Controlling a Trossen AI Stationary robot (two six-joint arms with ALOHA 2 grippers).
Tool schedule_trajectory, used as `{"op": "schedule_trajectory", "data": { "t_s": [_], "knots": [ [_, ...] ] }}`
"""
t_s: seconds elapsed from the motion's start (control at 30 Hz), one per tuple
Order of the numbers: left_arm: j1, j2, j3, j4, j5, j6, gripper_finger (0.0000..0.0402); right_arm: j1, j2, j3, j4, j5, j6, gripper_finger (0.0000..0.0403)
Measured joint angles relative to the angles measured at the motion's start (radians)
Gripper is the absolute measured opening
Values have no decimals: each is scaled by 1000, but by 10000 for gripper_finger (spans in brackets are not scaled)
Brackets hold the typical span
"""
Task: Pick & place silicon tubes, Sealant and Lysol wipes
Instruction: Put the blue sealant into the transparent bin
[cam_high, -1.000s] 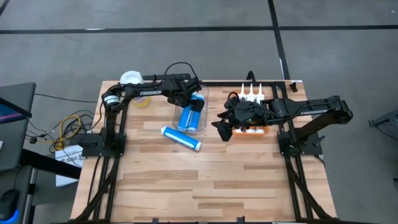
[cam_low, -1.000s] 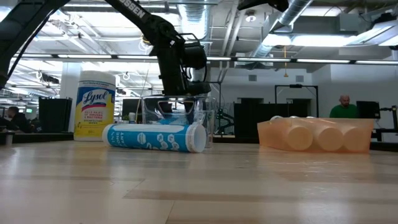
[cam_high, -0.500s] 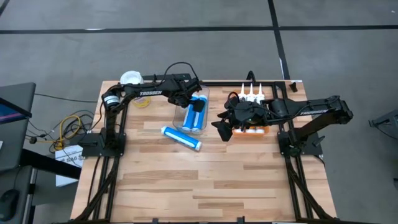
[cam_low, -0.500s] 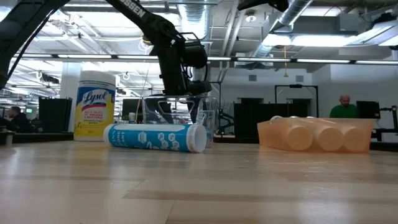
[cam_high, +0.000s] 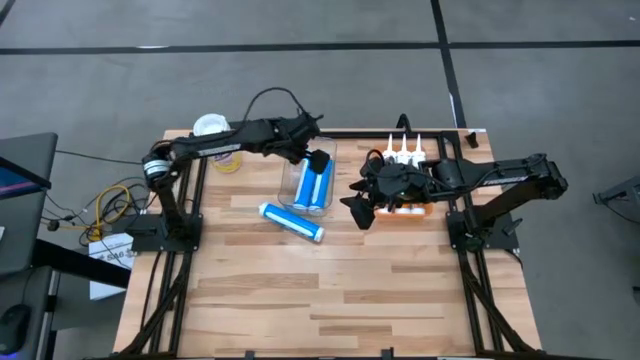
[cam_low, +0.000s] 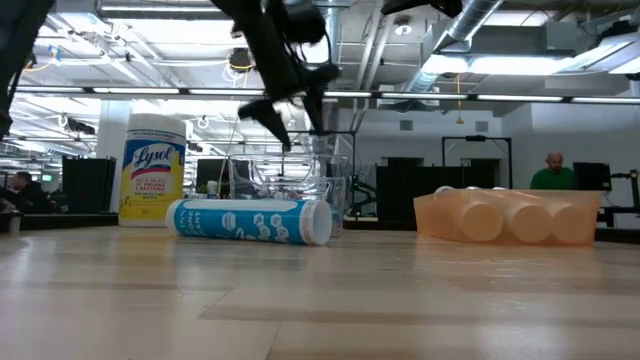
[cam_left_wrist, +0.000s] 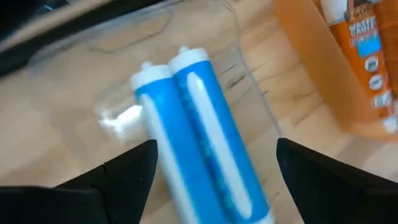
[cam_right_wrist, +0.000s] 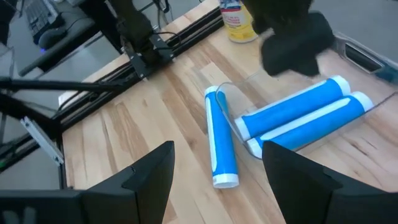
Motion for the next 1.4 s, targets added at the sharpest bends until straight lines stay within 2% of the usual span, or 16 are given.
{"op": "schedule_trajectory", "data": {
  "t_s": [0.27, 0.6, 1.0, 1.4],
  "knots": [
    [-101, -178, 0, -229, -285, 71, 321, 54, 52, 4, 42, -1, -124, 234],
    [-255, -338, 0, -434, -461, -23, 321, 91, 225, 0, 89, -25, -162, 234],
    [-409, -482, 0, -727, -601, -263, 321, 123, 444, 23, 156, -61, -170, 234],
    [-524, -582, -1, -793, -615, -348, 321, 94, 687, 264, 121, -77, -215, 234]
  ]
}}
